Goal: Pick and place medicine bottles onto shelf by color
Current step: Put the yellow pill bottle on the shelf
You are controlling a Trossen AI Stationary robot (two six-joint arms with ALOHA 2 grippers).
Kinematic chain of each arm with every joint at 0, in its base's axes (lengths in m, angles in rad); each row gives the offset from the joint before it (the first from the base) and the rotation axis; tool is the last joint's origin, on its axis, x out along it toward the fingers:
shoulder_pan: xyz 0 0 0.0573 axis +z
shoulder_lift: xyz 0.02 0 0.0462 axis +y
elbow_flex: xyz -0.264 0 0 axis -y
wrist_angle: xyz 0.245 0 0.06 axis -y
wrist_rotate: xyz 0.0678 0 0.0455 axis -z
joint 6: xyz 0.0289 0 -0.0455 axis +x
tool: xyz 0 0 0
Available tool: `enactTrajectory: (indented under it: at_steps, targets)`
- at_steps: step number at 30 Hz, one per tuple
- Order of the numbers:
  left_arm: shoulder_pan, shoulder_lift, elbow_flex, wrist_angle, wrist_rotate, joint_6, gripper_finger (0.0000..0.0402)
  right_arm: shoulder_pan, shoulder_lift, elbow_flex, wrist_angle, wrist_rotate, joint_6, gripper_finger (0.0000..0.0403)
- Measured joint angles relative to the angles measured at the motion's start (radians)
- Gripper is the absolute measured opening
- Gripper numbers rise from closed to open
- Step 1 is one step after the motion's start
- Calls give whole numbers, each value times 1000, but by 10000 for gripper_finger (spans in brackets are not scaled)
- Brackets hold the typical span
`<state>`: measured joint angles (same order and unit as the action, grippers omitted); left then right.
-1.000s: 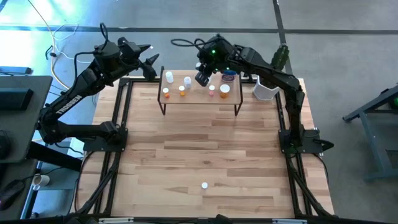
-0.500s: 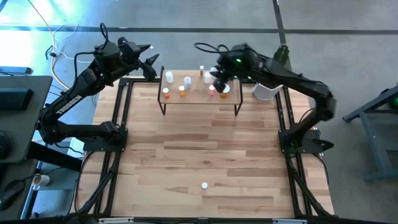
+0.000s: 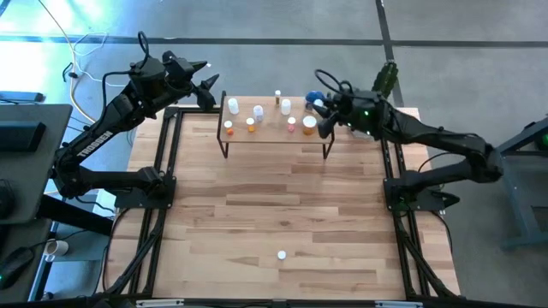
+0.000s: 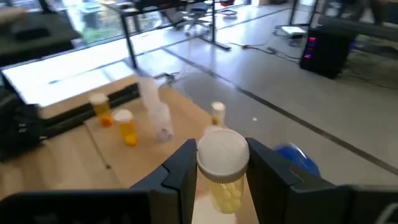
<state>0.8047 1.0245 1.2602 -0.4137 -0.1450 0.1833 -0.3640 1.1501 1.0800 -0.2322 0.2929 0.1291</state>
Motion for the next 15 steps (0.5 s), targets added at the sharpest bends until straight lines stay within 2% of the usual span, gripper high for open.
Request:
enactTrajectory:
  at_steps: [6, 15]
  targets:
    - [0, 0, 0, 0, 0, 0, 237, 11, -87, -163, 108, 45, 75, 105]
    - [0, 0, 0, -1, 0, 0, 237, 11, -88, -313, 180, 45, 165, 105]
